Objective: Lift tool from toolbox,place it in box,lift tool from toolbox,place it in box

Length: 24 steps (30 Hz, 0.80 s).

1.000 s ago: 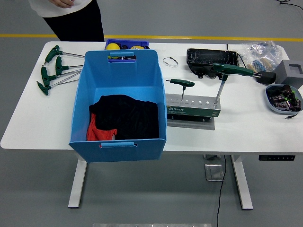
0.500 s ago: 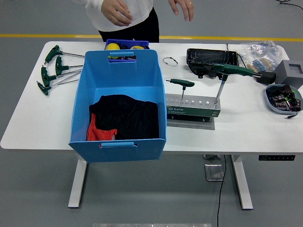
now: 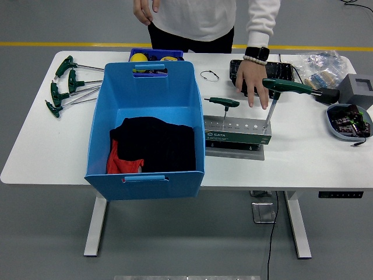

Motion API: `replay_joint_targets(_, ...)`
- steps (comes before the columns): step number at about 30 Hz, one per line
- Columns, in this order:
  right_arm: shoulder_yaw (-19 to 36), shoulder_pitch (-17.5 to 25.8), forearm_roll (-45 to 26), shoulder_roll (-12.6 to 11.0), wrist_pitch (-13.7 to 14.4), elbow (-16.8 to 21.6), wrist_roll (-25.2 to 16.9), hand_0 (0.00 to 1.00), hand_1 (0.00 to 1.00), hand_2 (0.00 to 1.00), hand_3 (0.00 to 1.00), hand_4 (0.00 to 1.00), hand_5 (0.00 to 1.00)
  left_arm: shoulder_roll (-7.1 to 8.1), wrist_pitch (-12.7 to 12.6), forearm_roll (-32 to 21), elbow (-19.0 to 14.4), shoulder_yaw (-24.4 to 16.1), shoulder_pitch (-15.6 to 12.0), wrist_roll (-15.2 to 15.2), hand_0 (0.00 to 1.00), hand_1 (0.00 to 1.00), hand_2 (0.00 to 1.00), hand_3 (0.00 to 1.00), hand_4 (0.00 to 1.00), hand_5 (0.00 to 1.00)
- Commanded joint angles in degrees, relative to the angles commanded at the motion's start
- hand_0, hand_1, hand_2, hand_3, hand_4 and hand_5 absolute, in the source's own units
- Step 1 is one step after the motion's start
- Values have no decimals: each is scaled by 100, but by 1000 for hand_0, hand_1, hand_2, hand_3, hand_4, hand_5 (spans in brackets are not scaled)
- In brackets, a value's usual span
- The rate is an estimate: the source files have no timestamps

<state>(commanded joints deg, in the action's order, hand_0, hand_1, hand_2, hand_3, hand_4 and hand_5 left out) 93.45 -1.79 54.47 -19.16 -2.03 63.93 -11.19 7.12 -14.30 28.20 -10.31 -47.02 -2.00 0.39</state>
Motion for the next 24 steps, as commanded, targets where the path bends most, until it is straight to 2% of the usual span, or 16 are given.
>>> replay_joint_targets(9, 50, -12, 96, -52, 23, 105, -7, 998, 915, 905, 922, 998, 998, 15, 1, 64, 0, -52, 20, -4, 735, 804, 818, 792, 762, 713)
replay_joint_targets(14, 50, -16, 420, -148, 148, 284, -102, 998, 915, 905, 922, 998, 998, 16, 3, 78, 0, -69, 28, -7, 735, 803, 818, 792, 761, 714)
replay_joint_targets(17, 38, -40, 805, -228, 263, 413, -191, 998, 915, 905, 922, 998, 998, 17, 5, 71, 0, -62, 30, -10, 735, 803, 818, 792, 761, 714)
replay_joint_targets(19, 6, -104, 1260, -338, 368, 525, -267, 998, 915, 905, 922, 998, 998, 17, 9, 67, 0, -54, 33, -13, 735, 803, 818, 792, 761, 714)
replay_joint_targets(20, -6, -136, 1458, -380, 416, 559, -277, 998, 916, 905, 923, 998, 950, 18, 11, 68, 0, -53, 35, -14, 734, 803, 817, 790, 761, 714)
replay_joint_targets(24, -194, -356, 2361, -620, 637, 731, -269, 998, 916, 905, 923, 998, 950, 19, 19, 63, 0, -37, 53, -10, 734, 803, 817, 790, 761, 714)
